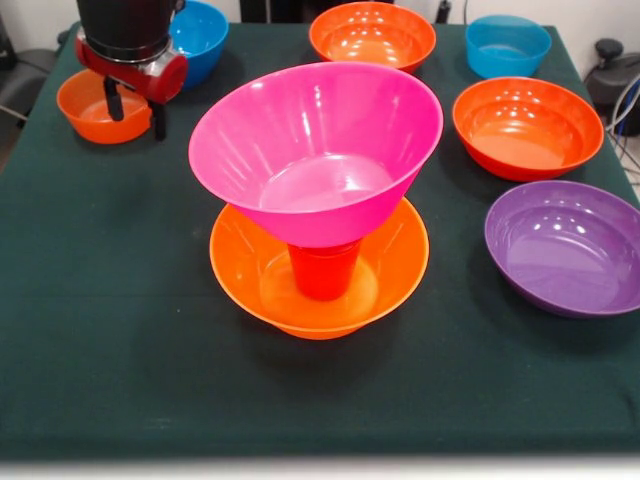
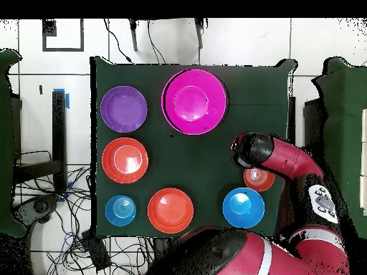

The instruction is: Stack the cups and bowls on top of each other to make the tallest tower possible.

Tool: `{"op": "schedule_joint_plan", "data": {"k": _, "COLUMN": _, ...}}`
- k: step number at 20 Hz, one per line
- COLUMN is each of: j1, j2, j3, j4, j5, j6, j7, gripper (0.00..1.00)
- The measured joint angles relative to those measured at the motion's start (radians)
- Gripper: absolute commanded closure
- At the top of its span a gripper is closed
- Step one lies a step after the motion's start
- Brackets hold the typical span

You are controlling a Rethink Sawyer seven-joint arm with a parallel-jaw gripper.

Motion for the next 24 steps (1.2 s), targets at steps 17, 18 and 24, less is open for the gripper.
{"op": "schedule_joint_plan", "data": {"k": 17, "j1": 0.003, "j2": 0.020, "j3": -0.015, "j4": 0.033, "j5": 0.000, "j6": -0.017, "j7": 0.000, "gripper": 0.00}}
{"op": "schedule_joint_plan", "data": {"k": 18, "j1": 0.003, "j2": 0.017, "j3": -0.016, "j4": 0.038, "j5": 0.000, "j6": -0.017, "j7": 0.000, "gripper": 0.00}}
{"op": "schedule_joint_plan", "data": {"k": 24, "j1": 0.003, "j2": -0.008, "j3": -0.021, "j4": 0.070, "j5": 0.000, "j6": -0.017, "j7": 0.000, "gripper": 0.00}}
